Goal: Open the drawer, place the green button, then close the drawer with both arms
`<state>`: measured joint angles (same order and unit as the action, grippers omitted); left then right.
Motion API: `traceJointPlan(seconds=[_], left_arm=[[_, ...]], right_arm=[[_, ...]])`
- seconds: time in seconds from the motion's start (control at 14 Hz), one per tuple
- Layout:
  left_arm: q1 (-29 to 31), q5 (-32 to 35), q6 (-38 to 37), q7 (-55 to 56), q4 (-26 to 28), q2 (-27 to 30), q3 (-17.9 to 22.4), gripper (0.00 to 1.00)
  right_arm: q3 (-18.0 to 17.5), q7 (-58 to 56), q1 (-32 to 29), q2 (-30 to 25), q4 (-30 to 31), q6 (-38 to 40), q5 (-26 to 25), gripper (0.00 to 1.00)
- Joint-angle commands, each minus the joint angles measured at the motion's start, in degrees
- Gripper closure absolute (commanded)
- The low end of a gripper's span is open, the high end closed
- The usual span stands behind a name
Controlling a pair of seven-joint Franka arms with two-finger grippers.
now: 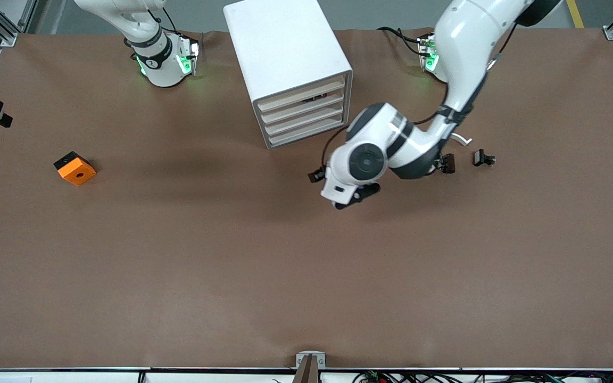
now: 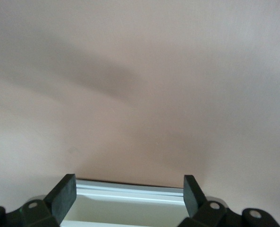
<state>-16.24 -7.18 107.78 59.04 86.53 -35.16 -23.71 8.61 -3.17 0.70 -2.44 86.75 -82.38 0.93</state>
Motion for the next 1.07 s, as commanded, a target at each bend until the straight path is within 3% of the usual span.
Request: traceJointPlan(seconds=[0.0,0.36,0.57,1.0], left_arm=[[8.0,-0.4,-5.5,-9.1,0.9,4.7,-2.4,0.0],[21.9,0.3,-17.3,-30.5,2.0,14.0,-2.3,0.0],[29.6,2.0,-19.4,-41.1,5.0,20.4,-2.4,0.0],[34.8,6.2,-18.9,-48.6,9.4,28.5,-2.3,0.0]], right_arm=[[-0.2,-0.7,0.1,-1.1,1.0,-0.5,0.3,0.0],[-0.2,-2.8,0.1,-1.2,1.0,-0.7,-0.5,0.0],[-0.2,-2.8,0.6,-1.3,0.9,-1.4,-1.7,0.0],[-0.1,-2.5,1.1,-1.3,0.9,-1.6,-3.1,0.0]])
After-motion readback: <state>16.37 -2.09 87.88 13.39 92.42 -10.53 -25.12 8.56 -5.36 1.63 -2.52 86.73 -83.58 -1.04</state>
